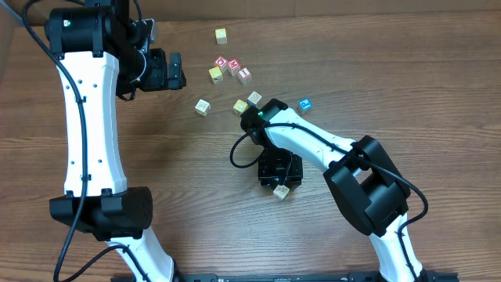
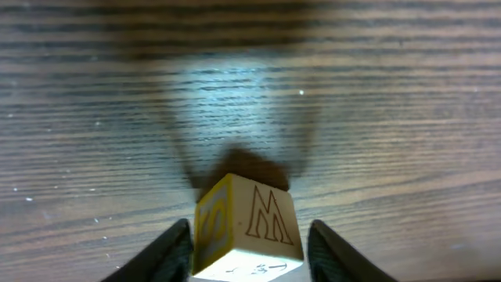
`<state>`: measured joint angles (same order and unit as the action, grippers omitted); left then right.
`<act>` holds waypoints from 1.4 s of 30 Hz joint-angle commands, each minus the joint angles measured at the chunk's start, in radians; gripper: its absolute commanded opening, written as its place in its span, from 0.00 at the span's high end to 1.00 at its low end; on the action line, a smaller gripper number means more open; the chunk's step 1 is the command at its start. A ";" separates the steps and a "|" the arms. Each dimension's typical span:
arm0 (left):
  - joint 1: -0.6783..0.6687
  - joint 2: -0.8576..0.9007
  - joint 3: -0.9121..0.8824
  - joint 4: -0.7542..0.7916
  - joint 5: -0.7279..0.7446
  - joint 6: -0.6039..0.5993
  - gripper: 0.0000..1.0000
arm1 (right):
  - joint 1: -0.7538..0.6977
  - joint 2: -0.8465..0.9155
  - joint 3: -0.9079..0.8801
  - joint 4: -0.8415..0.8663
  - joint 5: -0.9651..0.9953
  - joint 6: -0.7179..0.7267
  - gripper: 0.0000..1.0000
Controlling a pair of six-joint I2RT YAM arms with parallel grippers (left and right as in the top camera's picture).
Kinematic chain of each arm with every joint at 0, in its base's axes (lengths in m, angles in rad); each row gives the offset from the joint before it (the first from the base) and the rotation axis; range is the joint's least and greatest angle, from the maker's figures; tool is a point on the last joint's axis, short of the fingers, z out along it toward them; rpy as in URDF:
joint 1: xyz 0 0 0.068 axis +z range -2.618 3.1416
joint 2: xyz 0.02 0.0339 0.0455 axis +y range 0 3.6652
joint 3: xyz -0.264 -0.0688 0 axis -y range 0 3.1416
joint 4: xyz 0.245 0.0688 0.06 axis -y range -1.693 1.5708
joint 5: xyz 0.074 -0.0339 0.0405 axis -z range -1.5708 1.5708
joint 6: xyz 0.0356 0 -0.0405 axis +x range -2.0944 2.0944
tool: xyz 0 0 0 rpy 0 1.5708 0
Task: Flip 5 blocks
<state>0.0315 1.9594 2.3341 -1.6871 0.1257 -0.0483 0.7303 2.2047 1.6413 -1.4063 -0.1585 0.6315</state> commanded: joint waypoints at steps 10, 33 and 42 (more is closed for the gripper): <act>-0.006 0.010 -0.004 -0.002 -0.006 0.011 0.00 | 0.040 -0.003 -0.005 0.022 0.000 0.050 0.58; -0.006 0.010 -0.004 -0.002 -0.006 0.011 0.00 | 0.011 -0.003 -0.005 0.020 0.000 0.048 0.54; -0.006 0.010 -0.004 -0.002 -0.006 0.011 0.00 | 0.022 -0.003 -0.005 0.079 0.000 0.045 0.42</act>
<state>0.0315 1.9594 2.3341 -1.6871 0.1257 -0.0483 0.7479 2.2047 1.6413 -1.3308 -0.1604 0.6765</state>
